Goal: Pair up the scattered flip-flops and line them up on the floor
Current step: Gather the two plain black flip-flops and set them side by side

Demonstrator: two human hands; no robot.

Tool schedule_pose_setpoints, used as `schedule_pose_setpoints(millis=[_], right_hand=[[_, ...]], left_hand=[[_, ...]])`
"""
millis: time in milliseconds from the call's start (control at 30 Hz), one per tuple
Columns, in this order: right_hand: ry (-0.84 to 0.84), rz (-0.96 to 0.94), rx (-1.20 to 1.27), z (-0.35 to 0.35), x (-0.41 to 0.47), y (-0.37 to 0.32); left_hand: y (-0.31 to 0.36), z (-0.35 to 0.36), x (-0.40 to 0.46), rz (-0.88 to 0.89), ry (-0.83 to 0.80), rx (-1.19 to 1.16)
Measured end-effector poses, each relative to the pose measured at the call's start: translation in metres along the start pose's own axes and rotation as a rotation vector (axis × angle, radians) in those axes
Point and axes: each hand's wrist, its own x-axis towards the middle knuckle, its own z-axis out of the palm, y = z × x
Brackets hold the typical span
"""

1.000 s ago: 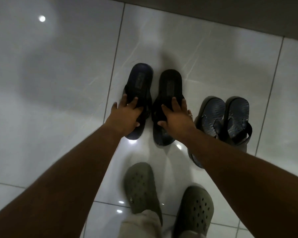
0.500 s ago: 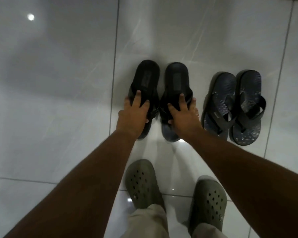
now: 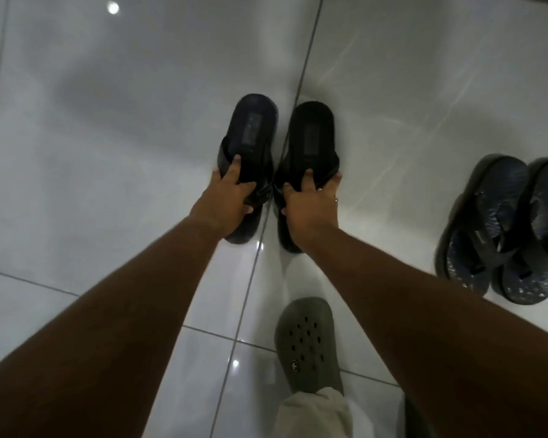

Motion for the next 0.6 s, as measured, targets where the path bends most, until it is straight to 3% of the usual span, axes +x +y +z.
schedule_pose_setpoints(millis=[133, 233, 600], right_hand=[[-0.061, -0.067, -0.095, -0.027, -0.015, -0.048], [-0.014, -0.102, -0.190, -0.027, -0.018, -0.065], [0.003, -0.035, -0.071, -0.014, -0.018, -0.110]], left_hand=[[-0.042, -0.001, -0.005, -0.008, -0.005, 0.025], [-0.061, 0.000, -0.008, -0.026, 0.001, 0.004], [-0.098, -0.014, 0.000, -0.033, -0.022, -0.003]])
